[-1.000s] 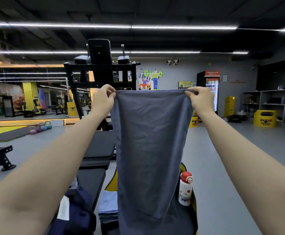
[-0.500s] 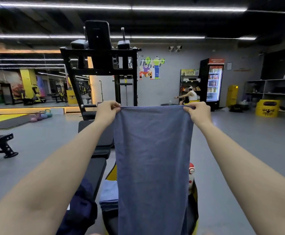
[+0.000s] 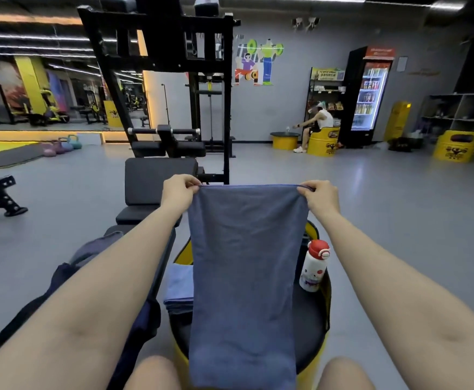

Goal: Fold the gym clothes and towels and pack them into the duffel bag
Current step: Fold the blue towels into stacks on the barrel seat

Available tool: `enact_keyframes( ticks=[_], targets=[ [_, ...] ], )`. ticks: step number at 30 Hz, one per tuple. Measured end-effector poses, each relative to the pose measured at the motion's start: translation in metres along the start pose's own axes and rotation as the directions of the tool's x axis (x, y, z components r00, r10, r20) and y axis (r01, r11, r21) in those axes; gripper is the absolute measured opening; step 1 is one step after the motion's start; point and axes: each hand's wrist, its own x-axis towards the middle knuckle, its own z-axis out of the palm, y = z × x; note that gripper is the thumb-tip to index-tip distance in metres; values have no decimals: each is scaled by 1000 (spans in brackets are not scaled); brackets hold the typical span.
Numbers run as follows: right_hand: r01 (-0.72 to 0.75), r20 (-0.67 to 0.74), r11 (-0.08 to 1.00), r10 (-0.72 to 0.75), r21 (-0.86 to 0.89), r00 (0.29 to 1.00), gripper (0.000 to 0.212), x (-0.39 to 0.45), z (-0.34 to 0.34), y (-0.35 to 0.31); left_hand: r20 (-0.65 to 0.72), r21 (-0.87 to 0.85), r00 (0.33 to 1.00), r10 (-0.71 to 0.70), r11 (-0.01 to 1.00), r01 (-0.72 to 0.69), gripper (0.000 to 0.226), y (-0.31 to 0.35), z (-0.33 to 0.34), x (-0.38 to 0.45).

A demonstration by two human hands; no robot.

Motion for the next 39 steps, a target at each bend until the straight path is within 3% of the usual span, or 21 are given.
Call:
enact_keyframes(
  ticks=[9,22,26,30,34,36,39],
  targets=[
    [-128,188,991,131,-26,973,20,-37,57,64,117,-23,977,-178,983,181,18,-77,51,-44],
    [-270,399,954,299,-128,867,21,-132,95,141,310,70,875,-372,927,369,17,-158,116,-130],
    [-308,456,925,379,-224,805,21,-157,105,165,392,147,824,-409,912,382,14,-182,129,-152],
    [-311,562,894,445,-323,697,20,-177,116,190,502,263,757,-419,907,328,16,-200,140,-170],
    [-290,691,868,497,-404,525,20,-181,127,210,630,380,629,-456,887,262,18,-213,148,-175],
    [-320,722,854,519,-411,458,27,-180,129,214,680,391,552,-483,875,284,8,-218,152,-172],
    [-354,694,830,556,-431,459,37,-173,136,219,662,402,524,-536,844,356,9,-225,158,-164]
  ],
)
